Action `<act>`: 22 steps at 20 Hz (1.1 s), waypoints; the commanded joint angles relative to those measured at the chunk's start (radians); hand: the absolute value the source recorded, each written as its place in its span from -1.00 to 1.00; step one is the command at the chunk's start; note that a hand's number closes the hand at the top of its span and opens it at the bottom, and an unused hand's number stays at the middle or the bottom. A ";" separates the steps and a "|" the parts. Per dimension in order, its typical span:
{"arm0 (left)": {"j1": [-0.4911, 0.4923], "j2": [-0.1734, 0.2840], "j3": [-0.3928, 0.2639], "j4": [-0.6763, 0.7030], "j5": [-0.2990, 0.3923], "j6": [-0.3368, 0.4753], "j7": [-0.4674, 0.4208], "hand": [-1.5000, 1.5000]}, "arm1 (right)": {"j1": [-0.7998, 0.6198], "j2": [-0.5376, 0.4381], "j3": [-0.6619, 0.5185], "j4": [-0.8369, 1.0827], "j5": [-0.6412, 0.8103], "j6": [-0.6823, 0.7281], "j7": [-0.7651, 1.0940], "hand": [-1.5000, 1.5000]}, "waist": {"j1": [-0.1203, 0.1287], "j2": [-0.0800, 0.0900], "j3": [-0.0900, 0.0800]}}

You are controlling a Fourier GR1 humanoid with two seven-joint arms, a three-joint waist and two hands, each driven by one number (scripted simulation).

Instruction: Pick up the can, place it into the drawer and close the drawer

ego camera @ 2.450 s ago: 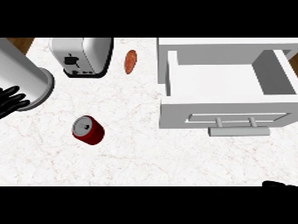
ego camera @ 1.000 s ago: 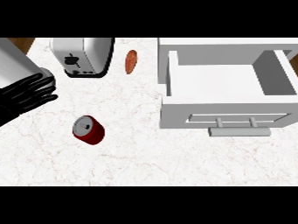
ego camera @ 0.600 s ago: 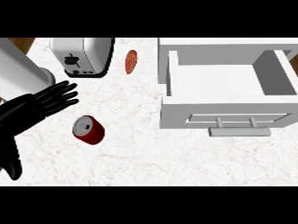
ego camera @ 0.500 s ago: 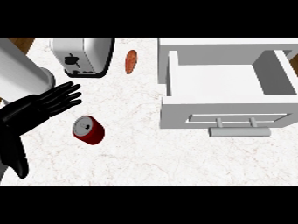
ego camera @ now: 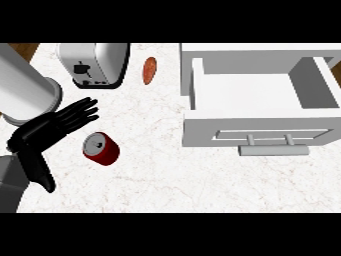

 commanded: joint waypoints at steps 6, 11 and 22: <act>-0.071 -0.028 0.029 0.245 -0.274 0.022 -0.260 -1.00 | 0.037 0.008 -0.067 -0.046 -0.061 0.064 0.033 -1.00 | -0.006 0.001 0.000; -0.102 -0.001 0.016 0.416 -0.436 0.028 -0.487 -1.00 | -0.008 0.026 -0.046 -0.055 -0.019 0.044 0.067 -1.00 | -0.007 0.003 -0.001; -0.191 -0.045 -0.032 0.676 -0.526 0.066 -0.641 -1.00 | -0.041 0.061 -0.045 -0.057 0.000 0.046 0.079 -1.00 | -0.009 0.005 -0.001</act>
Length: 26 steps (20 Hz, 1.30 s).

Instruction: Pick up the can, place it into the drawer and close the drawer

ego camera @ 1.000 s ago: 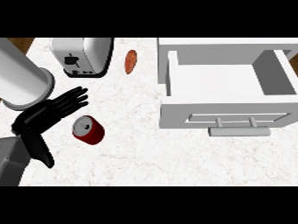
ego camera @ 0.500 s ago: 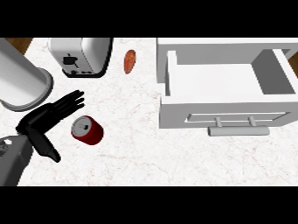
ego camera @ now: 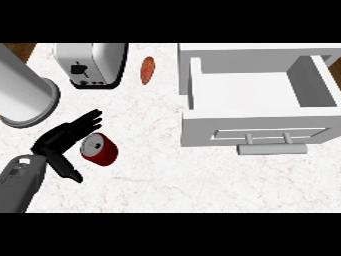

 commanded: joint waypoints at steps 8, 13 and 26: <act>-0.068 0.001 -0.029 0.184 -0.052 -0.091 -0.179 -1.00 | -0.001 -0.008 -0.026 0.014 -0.031 0.039 0.007 -1.00 | -0.011 0.003 -0.001; -0.038 -0.087 -0.040 0.206 -0.050 -0.034 -0.204 -1.00 | -0.013 -0.011 -0.036 0.002 -0.044 0.008 0.047 -1.00 | -0.004 0.003 -0.001; -0.143 -0.154 -0.031 0.165 0.038 -0.221 -0.072 1.00 | 0.027 0.054 -0.021 -0.077 -0.064 0.014 0.076 -1.00 | 0.006 -0.003 0.000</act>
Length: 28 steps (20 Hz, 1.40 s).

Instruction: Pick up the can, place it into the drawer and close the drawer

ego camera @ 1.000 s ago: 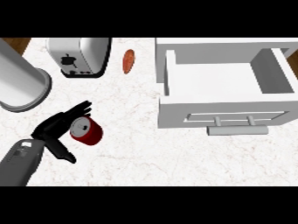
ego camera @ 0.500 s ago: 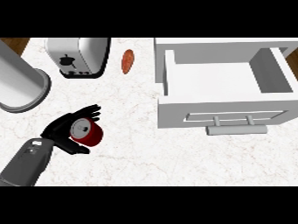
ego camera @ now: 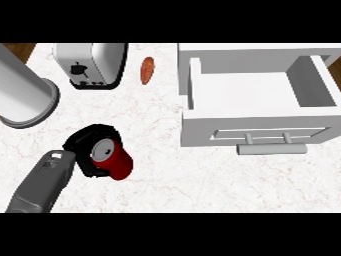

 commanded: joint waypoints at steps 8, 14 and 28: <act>0.078 -0.096 0.309 -0.048 0.266 0.466 -0.106 1.00 | 0.024 0.036 -0.021 -0.006 0.010 -0.013 -0.002 -1.00 | 0.055 -0.012 0.004; 0.076 -0.195 0.282 -0.305 0.302 0.613 0.010 1.00 | 0.064 0.055 0.013 -0.046 0.019 -0.017 -0.029 -1.00 | 0.041 -0.017 0.005; 0.083 -0.242 0.000 -0.989 0.330 1.005 0.464 1.00 | -0.019 0.025 -0.016 -0.065 -0.010 -0.070 0.051 -1.00 | 0.033 -0.010 0.003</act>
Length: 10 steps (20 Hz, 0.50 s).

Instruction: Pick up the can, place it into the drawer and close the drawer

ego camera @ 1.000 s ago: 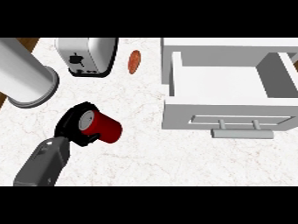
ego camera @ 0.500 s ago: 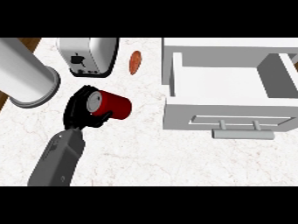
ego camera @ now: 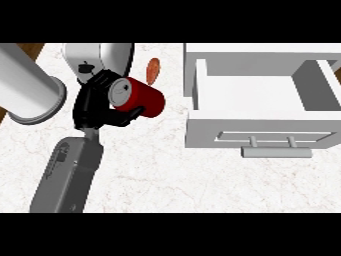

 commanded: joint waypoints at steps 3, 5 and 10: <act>-0.030 -0.005 -0.088 -0.182 -0.038 0.159 0.137 1.00 | 0.015 0.017 0.063 -0.016 0.043 -0.009 -0.017 -1.00 | -0.012 0.005 -0.001; -0.070 -0.005 -0.126 -0.197 -0.020 0.201 0.183 1.00 | -0.029 0.009 0.010 0.007 0.020 0.008 0.003 -1.00 | -0.014 0.006 -0.001; -0.167 -0.001 -0.117 -0.203 -0.064 0.256 0.261 1.00 | -0.020 0.000 0.013 -0.046 -0.007 -0.023 0.051 -1.00 | -0.016 0.008 -0.001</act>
